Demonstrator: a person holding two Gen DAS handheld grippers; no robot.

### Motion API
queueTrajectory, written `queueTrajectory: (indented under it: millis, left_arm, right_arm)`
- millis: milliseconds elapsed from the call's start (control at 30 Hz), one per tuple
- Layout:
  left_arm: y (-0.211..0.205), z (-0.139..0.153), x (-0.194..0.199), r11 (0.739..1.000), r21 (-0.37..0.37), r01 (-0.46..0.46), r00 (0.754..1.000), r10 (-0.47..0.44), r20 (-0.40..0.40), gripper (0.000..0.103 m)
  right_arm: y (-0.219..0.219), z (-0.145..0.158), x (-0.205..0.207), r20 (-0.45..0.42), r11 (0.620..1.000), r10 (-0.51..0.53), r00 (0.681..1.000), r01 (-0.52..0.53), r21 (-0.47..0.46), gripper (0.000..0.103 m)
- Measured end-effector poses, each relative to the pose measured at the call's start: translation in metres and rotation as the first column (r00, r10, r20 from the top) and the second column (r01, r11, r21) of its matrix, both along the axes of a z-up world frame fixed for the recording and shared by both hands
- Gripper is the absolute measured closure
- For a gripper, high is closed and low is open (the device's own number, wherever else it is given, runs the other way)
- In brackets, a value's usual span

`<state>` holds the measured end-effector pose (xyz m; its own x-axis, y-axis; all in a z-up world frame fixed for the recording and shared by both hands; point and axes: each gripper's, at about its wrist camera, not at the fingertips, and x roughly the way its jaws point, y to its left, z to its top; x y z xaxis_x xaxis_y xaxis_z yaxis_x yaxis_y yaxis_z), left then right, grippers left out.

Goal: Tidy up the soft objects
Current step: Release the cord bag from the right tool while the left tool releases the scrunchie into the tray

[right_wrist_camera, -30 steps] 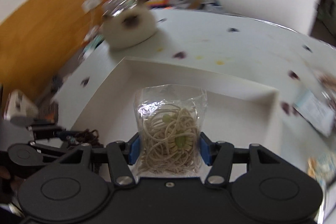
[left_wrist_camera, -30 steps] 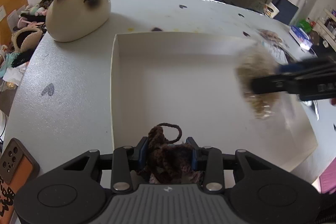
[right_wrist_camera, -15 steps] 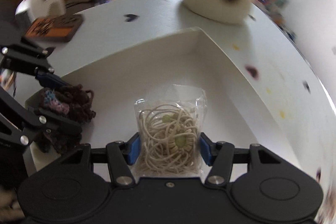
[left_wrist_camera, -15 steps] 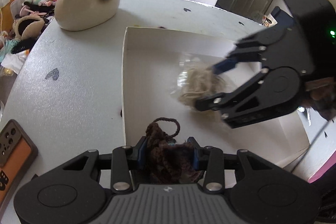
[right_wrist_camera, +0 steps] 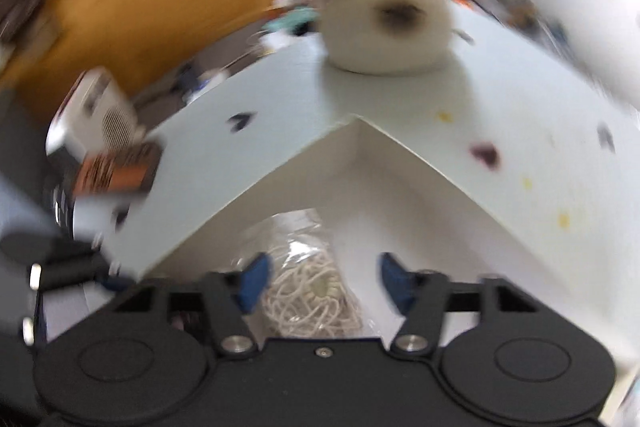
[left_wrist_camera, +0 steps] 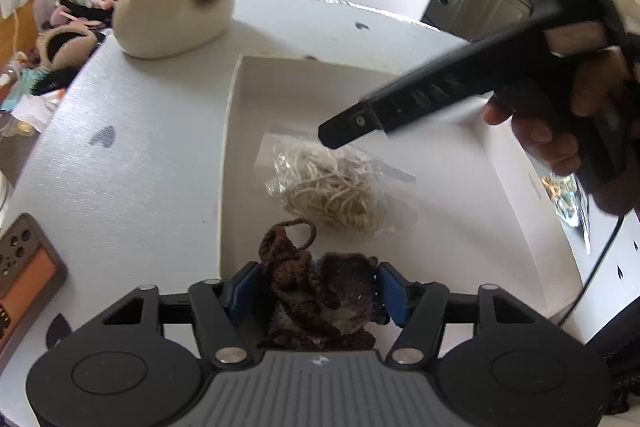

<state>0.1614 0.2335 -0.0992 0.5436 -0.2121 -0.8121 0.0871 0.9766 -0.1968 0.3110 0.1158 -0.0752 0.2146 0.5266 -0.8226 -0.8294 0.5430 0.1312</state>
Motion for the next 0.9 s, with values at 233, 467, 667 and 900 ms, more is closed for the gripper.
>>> queueTrajectory:
  millis: [233,467,667,900]
  left_arm:
    - [0.007,0.015,-0.013,0.999,0.010,-0.053,0.998,0.052,0.034,0.049]
    - [0.012,0.023,-0.017,0.998,0.013,-0.064,0.997,0.064,0.034,0.056]
    - [0.002,0.025,-0.015,1.000,-0.019,0.005,0.999,-0.004,0.037,0.069]
    - [-0.012,0.011,0.005,0.998,0.005,0.066,0.998,-0.066,-0.018,0.071]
  right_arm:
    - [-0.002,-0.023,0.026,-0.227,0.972,-0.209,0.951,0.227,0.056,0.057]
    - [0.026,-0.040,0.007,-0.280,0.994,-0.023,0.960,0.051,0.093,0.055]
    - [0.029,-0.035,-0.001,-0.238,0.995,-0.009,0.971,0.033,0.094,0.056]
    - [-0.001,-0.017,-0.004,-0.209,0.981,-0.110,0.972,0.141,0.136,0.056]
